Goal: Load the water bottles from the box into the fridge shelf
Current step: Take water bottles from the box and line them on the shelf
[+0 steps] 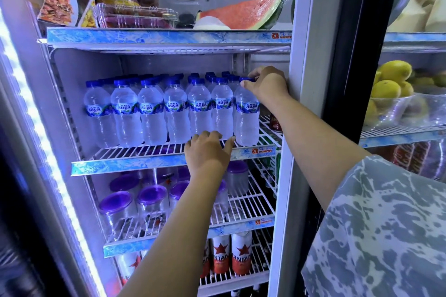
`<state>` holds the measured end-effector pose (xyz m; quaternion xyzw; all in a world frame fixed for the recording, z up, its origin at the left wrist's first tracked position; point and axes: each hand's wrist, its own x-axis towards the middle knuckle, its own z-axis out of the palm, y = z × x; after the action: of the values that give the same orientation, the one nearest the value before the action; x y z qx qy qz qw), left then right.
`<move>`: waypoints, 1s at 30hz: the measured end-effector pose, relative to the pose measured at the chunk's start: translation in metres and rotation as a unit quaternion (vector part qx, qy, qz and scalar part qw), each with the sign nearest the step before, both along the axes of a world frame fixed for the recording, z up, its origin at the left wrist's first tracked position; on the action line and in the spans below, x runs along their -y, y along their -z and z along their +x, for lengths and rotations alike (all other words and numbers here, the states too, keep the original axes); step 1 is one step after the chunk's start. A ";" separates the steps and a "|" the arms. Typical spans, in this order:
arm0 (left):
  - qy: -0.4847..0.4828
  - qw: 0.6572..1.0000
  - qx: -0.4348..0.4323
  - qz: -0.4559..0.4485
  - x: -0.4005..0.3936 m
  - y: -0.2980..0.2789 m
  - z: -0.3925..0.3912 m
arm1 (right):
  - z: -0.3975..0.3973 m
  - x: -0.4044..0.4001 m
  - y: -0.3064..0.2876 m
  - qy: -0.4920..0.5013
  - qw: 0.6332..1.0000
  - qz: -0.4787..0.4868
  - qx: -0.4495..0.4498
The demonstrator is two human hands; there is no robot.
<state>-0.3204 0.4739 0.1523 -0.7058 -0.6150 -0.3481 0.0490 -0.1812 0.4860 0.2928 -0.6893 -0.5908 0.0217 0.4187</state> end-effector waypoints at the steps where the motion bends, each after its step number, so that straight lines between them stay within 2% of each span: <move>1: -0.009 1.000 -0.027 0.010 0.001 0.006 -0.003 | -0.001 0.001 0.001 0.001 1.000 0.009 0.000; 4: -0.010 0.996 -0.075 0.042 0.002 0.013 -0.007 | -0.004 0.002 0.002 0.006 1.000 0.008 0.007; 11: -0.013 0.994 -0.097 0.056 0.004 0.015 -0.006 | -0.007 0.003 0.000 0.020 0.999 -0.013 0.029; 15: -0.015 0.994 -0.103 0.032 0.005 0.012 -0.005 | -0.011 0.018 0.012 0.018 0.999 0.037 0.033; 17: -0.011 0.996 -0.081 0.020 0.011 0.009 -0.004 | -0.013 0.035 0.021 0.016 0.996 0.082 0.017; 20: 0.065 0.991 0.037 0.107 0.035 0.007 -0.002 | -0.011 0.077 0.041 0.001 0.986 0.162 -0.040; 22: 0.172 0.963 0.143 0.150 0.062 0.013 0.007 | -0.005 0.120 0.062 -0.002 0.973 0.214 -0.086; 25: 0.310 0.895 0.309 0.090 0.112 0.025 0.030 | 0.008 0.188 0.099 0.020 0.952 0.272 -0.142; 27: 0.391 0.846 0.362 0.020 0.147 0.039 0.053 | 0.028 0.229 0.126 0.058 0.946 0.273 -0.162; 30: 0.498 0.778 0.379 -0.063 0.190 0.060 0.091 | 0.061 0.282 0.163 0.129 0.941 0.264 -0.167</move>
<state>-0.2293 0.2843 0.0926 -0.7262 -0.1674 -0.5237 -0.4126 -0.1206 0.2035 0.1295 -0.6109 -0.4029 -0.0750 0.6774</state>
